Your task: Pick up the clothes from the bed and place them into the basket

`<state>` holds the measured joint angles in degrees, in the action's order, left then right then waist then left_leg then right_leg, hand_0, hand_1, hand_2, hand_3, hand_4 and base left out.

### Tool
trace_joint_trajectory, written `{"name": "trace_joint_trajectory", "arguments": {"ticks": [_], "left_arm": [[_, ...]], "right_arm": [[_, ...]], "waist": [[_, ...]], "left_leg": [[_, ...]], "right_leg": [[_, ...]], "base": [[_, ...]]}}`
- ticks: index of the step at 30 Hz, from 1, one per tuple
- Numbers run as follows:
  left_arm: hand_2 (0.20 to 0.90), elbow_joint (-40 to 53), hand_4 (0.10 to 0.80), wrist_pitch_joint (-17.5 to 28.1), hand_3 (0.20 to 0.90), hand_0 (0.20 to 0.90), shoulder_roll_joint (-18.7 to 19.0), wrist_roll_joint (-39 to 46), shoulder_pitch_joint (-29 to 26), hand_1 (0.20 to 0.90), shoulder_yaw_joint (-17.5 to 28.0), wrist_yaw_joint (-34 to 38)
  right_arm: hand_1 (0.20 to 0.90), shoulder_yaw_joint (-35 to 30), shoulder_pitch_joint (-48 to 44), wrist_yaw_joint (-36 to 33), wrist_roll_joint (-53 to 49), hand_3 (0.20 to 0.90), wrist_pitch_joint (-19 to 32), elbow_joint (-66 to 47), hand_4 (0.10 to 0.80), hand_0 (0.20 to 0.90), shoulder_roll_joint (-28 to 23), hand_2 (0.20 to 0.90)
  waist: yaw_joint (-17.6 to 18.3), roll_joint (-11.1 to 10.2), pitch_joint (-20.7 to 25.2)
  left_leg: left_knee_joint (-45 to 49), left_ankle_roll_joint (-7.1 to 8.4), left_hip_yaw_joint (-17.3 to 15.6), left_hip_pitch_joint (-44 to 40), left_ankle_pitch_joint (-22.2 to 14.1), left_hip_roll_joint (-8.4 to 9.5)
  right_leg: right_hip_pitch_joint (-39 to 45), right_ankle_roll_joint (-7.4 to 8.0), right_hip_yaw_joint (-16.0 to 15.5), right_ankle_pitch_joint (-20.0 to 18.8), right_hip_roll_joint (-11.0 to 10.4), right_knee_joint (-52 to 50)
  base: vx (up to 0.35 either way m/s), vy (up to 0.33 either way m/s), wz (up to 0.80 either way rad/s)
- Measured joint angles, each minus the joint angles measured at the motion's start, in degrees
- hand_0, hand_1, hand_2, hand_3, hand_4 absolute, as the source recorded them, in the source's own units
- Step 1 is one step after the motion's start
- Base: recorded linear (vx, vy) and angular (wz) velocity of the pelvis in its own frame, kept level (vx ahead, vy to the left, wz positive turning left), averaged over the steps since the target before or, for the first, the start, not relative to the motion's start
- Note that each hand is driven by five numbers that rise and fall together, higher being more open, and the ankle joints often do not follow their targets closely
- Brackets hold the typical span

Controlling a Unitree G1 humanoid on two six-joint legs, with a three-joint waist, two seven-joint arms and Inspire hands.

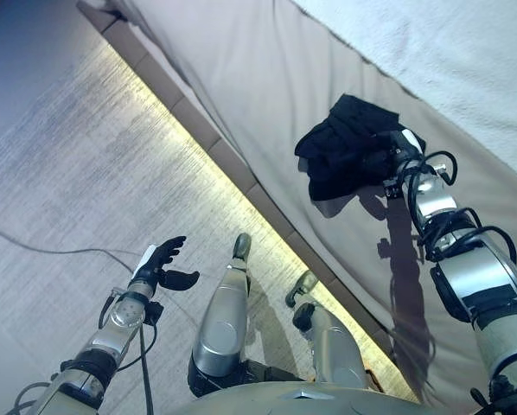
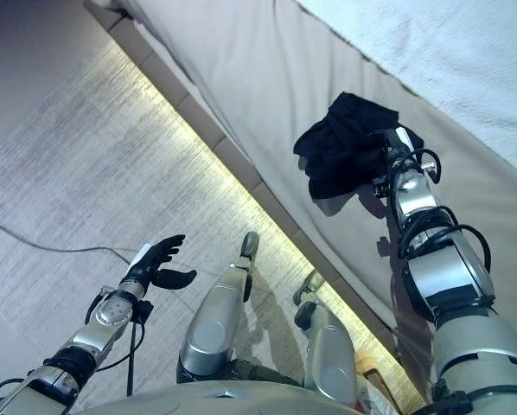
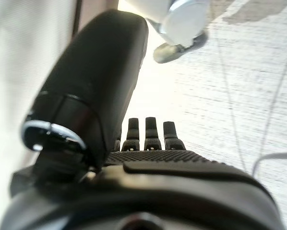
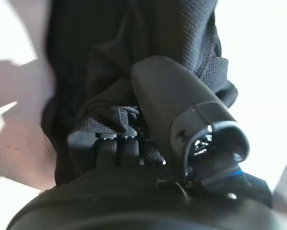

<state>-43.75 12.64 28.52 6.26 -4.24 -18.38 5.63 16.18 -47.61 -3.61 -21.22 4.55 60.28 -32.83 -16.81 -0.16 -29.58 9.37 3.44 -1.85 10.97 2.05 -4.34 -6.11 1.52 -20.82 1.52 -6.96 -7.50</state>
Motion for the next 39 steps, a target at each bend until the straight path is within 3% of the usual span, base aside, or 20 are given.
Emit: {"name": "trace_joint_trajectory", "arguments": {"ticks": [4,7,11,14,18,24,30,39], "left_arm": [[0.9,-0.39,0.8,-0.07,0.9,0.9,-2.58,-1.98,3.16,0.9,2.55,0.53],[0.9,-2.1,0.8,-0.05,0.9,0.9,-4.98,-3.7,6.57,0.9,4.02,1.49],[0.9,-4.4,0.8,-0.08,0.9,0.9,-9.26,-5.24,9.07,0.9,5.02,2.41],[0.9,-4.38,0.8,0.09,0.9,0.9,-10.96,-6.44,10.55,0.9,5.19,2.54],[0.9,-4.63,0.8,0.14,0.9,0.9,-11.64,-6.43,11.09,0.9,5.18,2.52],[0.9,-7.14,0.8,-0.01,0.9,0.9,-13.33,-6.38,11.52,0.9,5.16,2.55],[0.9,-9.58,0.8,-0.04,0.9,0.9,-14.28,-6.36,13.19,0.9,5.2,3.33],[0.9,-11.48,0.8,-0.21,0.9,0.9,-14.21,-2.96,14.31,0.9,5.98,0.14]], "right_arm": [[0.3,-6.49,10.81,-1.22,-8.22,0.2,1.03,-14.17,0.1,0.3,1.44,0.3],[0.3,-11.23,23.45,-0.86,-14.15,0.2,3.91,-26.11,0.1,0.3,8.42,0.3],[0.3,-12.05,38.49,1.6,-16.41,0.2,5.12,-36.34,0.1,0.3,14.16,0.3],[0.3,-11.29,45.47,4.14,-16.32,0.2,5.13,-41.77,0.1,0.3,15.31,0.3],[0.3,-11.74,47.67,4.58,-16.3,0.2,5.12,-45.92,0.1,0.3,14.9,0.3],[0.3,-12.64,47.63,4.13,-15.72,0.2,4.94,-46.94,0.1,0.3,13.05,0.3],[0.3,-14.78,47.61,-0.82,-16.0,0.2,3.12,-46.91,0.1,0.3,12.78,0.3],[0.3,-15.99,46.86,-2.34,-16.41,0.2,2.73,-47.62,0.1,0.3,11.24,0.3]], "waist": [[3.47,-1.48,1.01],[6.72,-3.41,4.57],[11.61,-3.99,10.64],[14.74,-3.85,14.81],[17.02,-3.67,17.99],[17.45,-2.18,20.24],[17.15,-0.67,21.44],[16.67,-1.2,22.18]], "left_leg": [[-3.13,-0.05,-1.85,-4.06,0.15,0.14],[-6.04,0.02,-3.7,-7.08,0.38,0.3],[-9.87,0.23,-5.98,-11.67,0.62,0.28],[-11.82,0.4,-7.41,-13.92,0.73,-0.33],[-13.38,0.98,-8.96,-15.89,1.18,-1.54],[-13.92,1.34,-9.28,-17.81,1.47,-2.63],[-13.94,1.38,-9.26,-18.51,1.49,-2.81],[-14.41,1.49,-8.81,-18.81,1.73,-2.68]], "right_leg": [[3.51,0.52,1.51,-1.7,0.56,4.13],[5.4,0.69,3.11,-2.34,0.9,6.85],[8.4,1.1,5.25,-2.73,1.59,9.86],[9.74,1.13,6.35,-2.75,2.35,11.23],[10.59,1.11,7.81,-2.78,3.71,12.11],[12.28,1.1,8.05,-2.77,4.89,12.68],[13.04,1.1,8.07,-2.77,5.09,12.69],[13.38,1.08,7.67,-2.77,5.0,12.69]], "base": [[0.092,0.11,-0.2],[0.063,0.056,-0.28],[0.04,0.004,-0.29],[-0.028,-0.015,-0.26],[-0.004,-0.014,-0.2],[0.037,-0.015,-0.04],[0.01,-0.002,0.0],[-0.006,0.007,0.03]]}}
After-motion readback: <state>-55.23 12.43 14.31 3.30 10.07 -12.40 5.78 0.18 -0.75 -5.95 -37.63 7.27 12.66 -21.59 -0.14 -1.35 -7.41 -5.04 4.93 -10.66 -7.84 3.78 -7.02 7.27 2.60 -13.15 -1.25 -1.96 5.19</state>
